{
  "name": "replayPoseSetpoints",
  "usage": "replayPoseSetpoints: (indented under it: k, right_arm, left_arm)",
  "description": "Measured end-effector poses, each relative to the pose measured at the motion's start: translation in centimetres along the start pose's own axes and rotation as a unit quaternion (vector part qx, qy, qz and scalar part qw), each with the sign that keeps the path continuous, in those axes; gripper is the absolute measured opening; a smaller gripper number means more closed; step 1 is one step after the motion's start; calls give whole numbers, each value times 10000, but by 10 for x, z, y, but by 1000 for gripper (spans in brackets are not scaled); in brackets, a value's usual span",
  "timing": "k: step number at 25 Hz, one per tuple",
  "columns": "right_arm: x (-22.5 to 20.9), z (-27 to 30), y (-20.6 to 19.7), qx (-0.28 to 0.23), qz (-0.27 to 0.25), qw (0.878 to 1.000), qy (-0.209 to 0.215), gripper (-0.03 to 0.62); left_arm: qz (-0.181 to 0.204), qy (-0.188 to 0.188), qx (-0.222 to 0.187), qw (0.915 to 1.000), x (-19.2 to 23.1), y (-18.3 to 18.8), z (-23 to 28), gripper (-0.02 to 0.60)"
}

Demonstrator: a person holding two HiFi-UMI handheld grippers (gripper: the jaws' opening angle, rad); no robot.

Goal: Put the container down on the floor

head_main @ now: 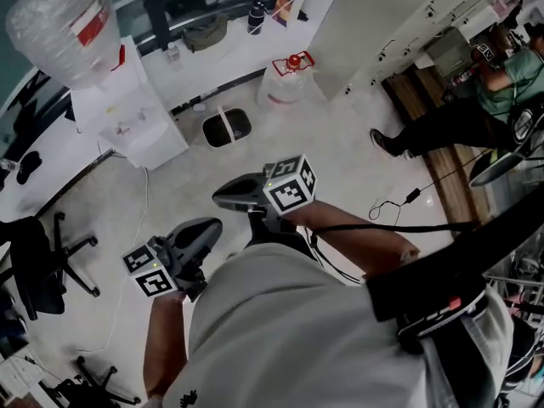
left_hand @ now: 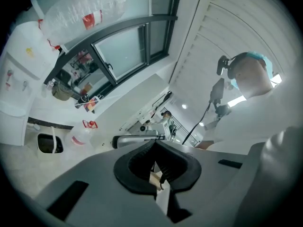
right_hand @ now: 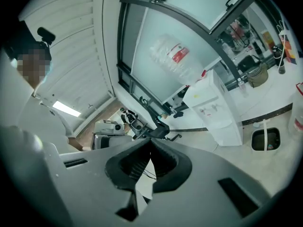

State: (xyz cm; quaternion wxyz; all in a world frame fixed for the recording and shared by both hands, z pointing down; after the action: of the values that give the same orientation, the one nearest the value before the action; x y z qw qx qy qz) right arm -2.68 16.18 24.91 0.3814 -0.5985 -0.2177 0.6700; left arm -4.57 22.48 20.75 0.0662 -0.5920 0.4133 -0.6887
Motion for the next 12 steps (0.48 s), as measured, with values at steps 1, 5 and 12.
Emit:
replayPoseSetpoints:
  k: [1,5,12]
  right_arm:
    - [5,0,-1,16,-49,10000,11,15]
    - [24,-1,-4,53,-220,9997,58,15]
    - [43,-7,-7,60,-395,9992,69,15]
  left_arm:
    - [12,18,-19,10000,-2,-1,-3,9]
    - [22,117,-155,9998,-7,-3,-16,9]
    - [89,201,-196,9996,-13,-10,-19,9]
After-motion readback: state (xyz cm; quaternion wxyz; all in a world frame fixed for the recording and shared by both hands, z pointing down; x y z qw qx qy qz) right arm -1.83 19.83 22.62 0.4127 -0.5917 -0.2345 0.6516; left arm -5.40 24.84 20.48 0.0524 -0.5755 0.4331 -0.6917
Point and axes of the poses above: the fingertips, and each gripper's own axes: z forward along the fingers, x to its left, y out of its top, the point moved 2 cm from there along -z, backward along the fingers, and after that the axes turned 4 degrees about -z, right-handed, at the moved point
